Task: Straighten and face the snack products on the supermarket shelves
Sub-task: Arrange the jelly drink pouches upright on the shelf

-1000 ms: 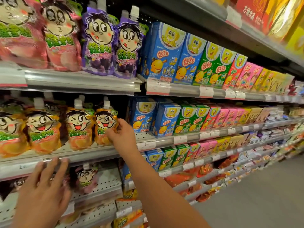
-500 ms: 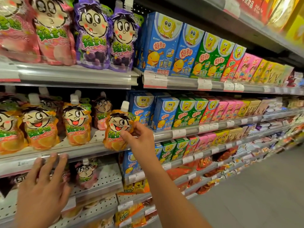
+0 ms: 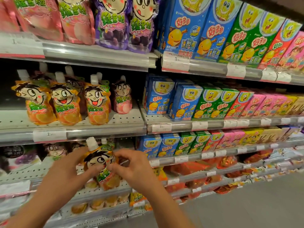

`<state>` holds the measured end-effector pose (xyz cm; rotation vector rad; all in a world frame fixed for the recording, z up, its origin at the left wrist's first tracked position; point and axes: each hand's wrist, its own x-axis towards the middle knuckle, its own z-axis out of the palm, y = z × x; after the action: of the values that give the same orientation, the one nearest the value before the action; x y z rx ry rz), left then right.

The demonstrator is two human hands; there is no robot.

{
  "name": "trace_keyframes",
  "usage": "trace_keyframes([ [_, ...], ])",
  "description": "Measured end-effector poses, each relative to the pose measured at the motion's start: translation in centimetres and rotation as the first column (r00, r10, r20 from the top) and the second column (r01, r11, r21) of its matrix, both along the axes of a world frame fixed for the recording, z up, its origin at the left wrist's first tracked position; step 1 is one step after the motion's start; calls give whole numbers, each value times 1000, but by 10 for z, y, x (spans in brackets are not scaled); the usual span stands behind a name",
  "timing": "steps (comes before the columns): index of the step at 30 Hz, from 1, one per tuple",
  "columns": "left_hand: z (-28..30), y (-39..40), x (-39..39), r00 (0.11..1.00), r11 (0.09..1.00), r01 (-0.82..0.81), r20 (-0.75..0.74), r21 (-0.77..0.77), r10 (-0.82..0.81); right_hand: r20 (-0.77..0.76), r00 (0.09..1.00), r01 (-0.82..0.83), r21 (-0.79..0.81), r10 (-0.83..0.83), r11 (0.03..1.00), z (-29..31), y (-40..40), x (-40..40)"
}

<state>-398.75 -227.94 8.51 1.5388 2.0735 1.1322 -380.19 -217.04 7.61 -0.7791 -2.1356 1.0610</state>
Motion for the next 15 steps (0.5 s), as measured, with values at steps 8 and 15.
trace_keyframes([
  [8,-13,-10,-40,977,995,24,-214,95,-3,5,999,-51,-40,51,998,-6,-16,-29],
  [15,-11,8,-107,863,969,154,-504,193,-37,-108,973,193,-91,-203,977,1,4,-37],
])
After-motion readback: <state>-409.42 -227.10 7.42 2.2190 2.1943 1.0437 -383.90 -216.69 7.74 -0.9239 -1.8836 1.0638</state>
